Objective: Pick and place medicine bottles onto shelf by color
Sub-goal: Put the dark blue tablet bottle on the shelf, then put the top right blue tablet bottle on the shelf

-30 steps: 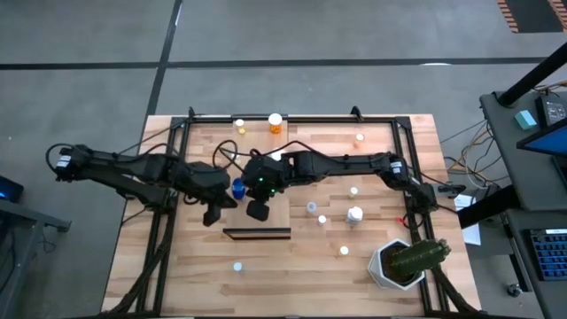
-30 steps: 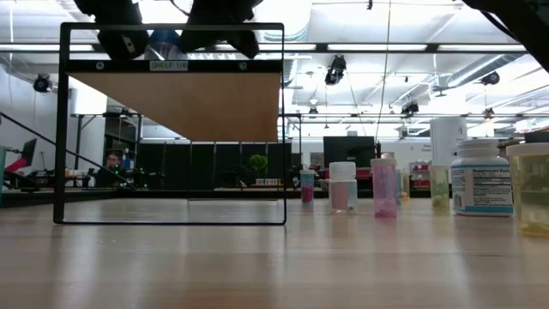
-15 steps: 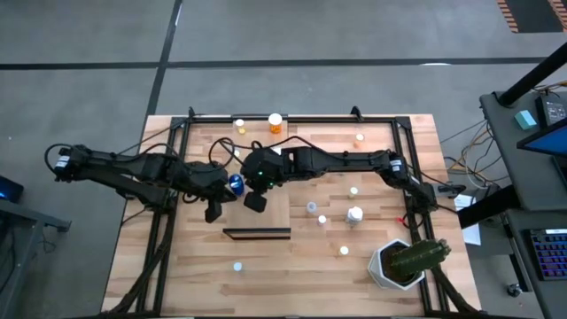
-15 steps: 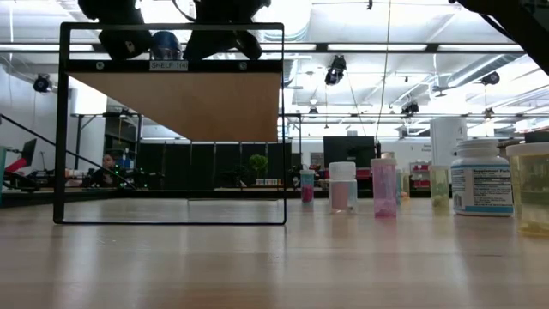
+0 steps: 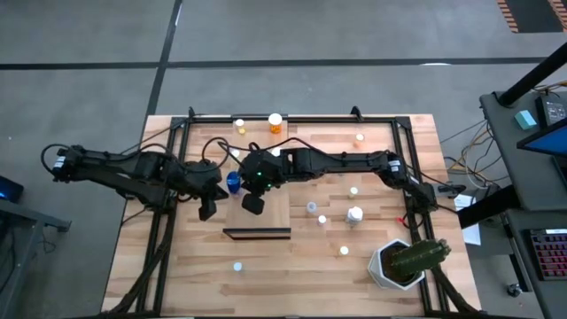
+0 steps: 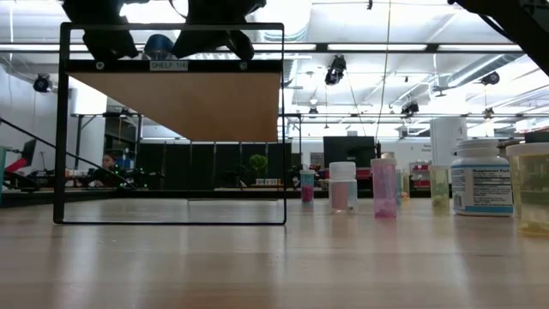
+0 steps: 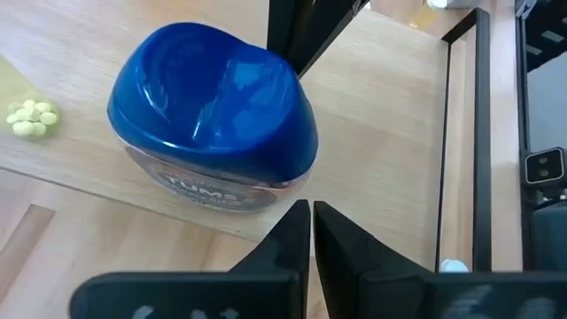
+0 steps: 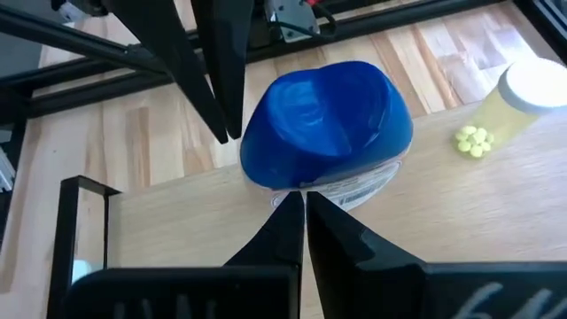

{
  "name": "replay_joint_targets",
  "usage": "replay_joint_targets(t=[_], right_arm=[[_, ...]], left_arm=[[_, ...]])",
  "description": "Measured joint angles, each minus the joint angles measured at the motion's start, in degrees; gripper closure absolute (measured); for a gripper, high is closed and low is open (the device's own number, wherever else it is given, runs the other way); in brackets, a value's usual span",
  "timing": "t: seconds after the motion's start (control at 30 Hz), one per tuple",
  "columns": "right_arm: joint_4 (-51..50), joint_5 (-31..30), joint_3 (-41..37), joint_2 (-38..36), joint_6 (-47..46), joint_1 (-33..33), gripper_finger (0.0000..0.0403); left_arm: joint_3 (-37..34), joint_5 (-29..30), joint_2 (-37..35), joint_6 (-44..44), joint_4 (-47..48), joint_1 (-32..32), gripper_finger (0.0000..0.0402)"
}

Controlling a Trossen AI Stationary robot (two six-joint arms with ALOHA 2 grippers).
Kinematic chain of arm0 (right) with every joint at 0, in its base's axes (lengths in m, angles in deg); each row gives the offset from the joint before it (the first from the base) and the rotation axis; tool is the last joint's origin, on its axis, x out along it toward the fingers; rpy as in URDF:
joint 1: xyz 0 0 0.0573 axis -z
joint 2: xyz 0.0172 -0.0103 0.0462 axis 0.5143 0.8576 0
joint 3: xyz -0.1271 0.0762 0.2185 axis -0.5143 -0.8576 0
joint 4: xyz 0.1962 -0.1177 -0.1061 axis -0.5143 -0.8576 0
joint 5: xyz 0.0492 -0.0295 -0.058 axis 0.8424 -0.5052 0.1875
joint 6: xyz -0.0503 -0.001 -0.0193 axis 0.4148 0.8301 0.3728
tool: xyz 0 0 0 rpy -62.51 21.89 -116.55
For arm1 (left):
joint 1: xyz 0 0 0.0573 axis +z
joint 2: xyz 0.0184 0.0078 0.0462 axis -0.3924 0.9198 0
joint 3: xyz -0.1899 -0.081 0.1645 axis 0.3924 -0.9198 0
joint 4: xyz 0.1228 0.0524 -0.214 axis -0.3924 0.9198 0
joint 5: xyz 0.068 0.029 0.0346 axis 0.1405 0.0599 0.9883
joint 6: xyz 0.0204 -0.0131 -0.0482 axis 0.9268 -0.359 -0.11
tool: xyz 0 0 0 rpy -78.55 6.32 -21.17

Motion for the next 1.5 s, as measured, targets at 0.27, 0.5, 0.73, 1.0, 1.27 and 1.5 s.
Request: replay_joint_targets(t=[0.27, 0.5, 0.73, 1.0, 1.27, 1.5], right_arm=[[-3.2, -0.4, 0.9, -2.8, -0.6, 0.0, 0.0394], [-13.8, -7.9, 0.6, -9.2, -4.0, 1.4, 0.0394], [-29.3, -13.6, -3.5, -13.6, -8.7, 8.0, 0.0394], [-26.9, -13.4, -21.0, -25.2, -12.8, 15.1, 0.0394], [-25.0, -8.1, -39.6, -32.3, -40.6, 20.7, 0.0392], [-24.8, -5.8, -48.6, -32.3, -50.5, 20.8, 0.0322]], left_arm=[[2.5, -0.7, -0.9, -1.1, 0.0, 0.0, 0.0401], [8.0, -0.1, -2.6, -1.0, -0.1, 0.0, 0.0401], [11.4, 3.6, -3.9, -0.5, -0.2, 0.0, 0.0401], [11.8, 3.7, -5.2, -1.0, -0.1, 0.0, 0.0401], [11.8, 5.2, -3.8, -0.8, -0.2, 0.0, 0.0401], [11.8, 7.5, -2.7, -0.5, -0.1, 0.0, 0.0401]])
